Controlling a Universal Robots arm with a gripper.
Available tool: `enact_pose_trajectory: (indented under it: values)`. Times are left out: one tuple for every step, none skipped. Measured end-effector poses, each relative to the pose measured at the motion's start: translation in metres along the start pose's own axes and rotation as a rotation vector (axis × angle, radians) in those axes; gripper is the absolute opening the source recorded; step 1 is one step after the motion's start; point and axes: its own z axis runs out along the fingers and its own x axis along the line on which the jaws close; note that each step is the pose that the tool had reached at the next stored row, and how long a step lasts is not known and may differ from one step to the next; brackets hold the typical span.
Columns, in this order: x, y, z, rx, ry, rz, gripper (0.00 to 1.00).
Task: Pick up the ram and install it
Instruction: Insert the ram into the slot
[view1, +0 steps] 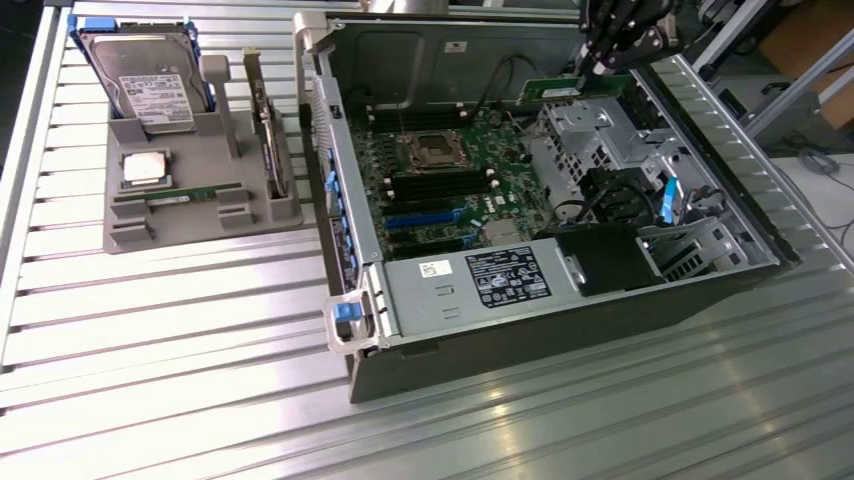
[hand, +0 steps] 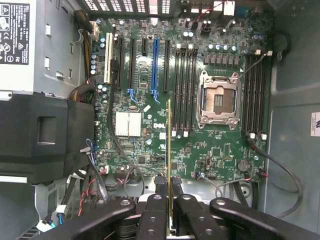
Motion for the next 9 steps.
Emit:
enact_pose_trajectory:
  values:
    - [0.0, 0.0, 0.0002, 0.0, 0.0, 0.0, 0.14]
    - [0.0, 0.0, 0.0003, 0.0, 0.0, 0.0, 0.14]
    - [0.0, 0.0, 0.0005, 0.0, 0.0, 0.0, 0.14]
    - [0.0, 0.0, 0.0007, 0.0, 0.0, 0.0, 0.14]
    - [0.0, 0.0, 0.0008, 0.0, 0.0001, 0.0, 0.14]
    - [0.0, -0.0001, 0.0015, 0.0, 0.0, 0.0, 0.14]
    - [-0.0001, 0.0002, 0.0021, 0.0, 0.0, 0.0, 0.14]
    - [0.0, 0.0002, 0.0022, 0.0, 0.0, 0.0, 0.14]
    - [0.0, 0.0003, 0.0024, 0.0, 0.0, 0.0, 0.14]
